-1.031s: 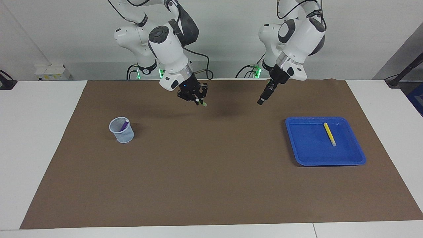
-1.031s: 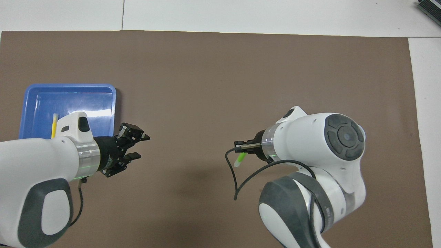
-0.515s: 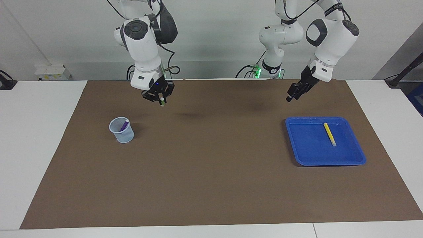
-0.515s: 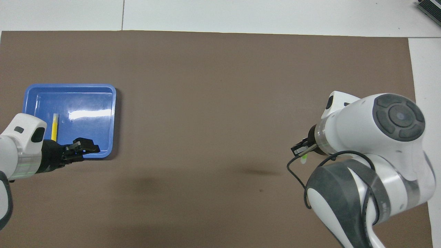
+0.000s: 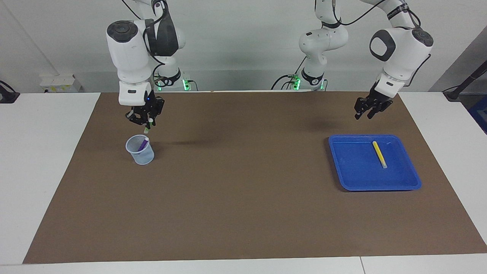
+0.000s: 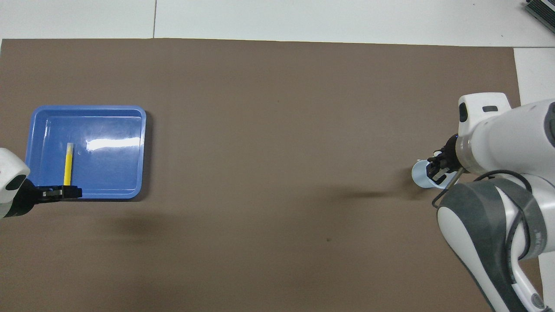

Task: Transfer and insert pens with both arms
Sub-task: 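Insert the green pen into the white cup with the right gripper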

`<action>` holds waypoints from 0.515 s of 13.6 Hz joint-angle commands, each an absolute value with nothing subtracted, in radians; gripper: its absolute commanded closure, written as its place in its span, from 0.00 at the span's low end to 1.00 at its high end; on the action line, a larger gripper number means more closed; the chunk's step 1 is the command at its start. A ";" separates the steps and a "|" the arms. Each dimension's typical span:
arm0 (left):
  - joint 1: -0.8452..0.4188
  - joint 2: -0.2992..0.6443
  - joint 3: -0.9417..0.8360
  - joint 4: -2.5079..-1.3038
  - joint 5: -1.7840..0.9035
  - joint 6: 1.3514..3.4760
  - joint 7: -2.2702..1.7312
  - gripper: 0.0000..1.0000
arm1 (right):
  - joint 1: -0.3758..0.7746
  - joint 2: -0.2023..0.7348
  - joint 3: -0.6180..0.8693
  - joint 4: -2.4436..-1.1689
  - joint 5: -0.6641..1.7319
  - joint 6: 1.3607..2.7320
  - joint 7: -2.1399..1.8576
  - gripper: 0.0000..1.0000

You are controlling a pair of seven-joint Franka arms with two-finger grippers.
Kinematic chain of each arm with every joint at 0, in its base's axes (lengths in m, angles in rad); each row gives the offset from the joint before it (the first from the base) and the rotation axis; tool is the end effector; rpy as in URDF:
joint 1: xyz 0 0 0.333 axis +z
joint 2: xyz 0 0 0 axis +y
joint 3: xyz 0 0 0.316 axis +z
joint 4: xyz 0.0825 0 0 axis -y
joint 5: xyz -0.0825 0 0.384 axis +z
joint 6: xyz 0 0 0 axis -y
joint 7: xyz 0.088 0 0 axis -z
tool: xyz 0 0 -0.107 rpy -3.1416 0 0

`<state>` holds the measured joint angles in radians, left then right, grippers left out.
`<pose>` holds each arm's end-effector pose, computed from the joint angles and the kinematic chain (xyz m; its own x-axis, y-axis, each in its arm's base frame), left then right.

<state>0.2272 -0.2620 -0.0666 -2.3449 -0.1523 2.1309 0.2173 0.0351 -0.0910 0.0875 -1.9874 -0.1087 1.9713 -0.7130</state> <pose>0.4616 0.0672 0.4407 0.9974 0.0265 0.0673 0.0195 -0.9945 0.1031 0.5363 0.0603 0.5106 0.6424 0.7662 -0.0180 0.7612 -0.6352 0.1308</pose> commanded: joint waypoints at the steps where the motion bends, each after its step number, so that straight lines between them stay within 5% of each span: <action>1: 0.261 -0.183 -0.077 -2.342 -0.112 2.230 0.294 0.39 | -0.001 -0.092 0.097 -2.031 -0.126 2.063 -0.840 1.00; 7: 0.301 -0.026 -0.071 -2.280 -0.063 2.376 0.337 0.39 | -0.014 -0.101 0.097 -2.100 -0.107 2.121 -0.834 1.00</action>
<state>0.2794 -0.0868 -0.0660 -2.3192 -0.0867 2.3318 0.3183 0.0013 -0.0815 0.0874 -2.0519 -0.1085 2.0907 -0.8144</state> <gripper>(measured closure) 0.396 0.819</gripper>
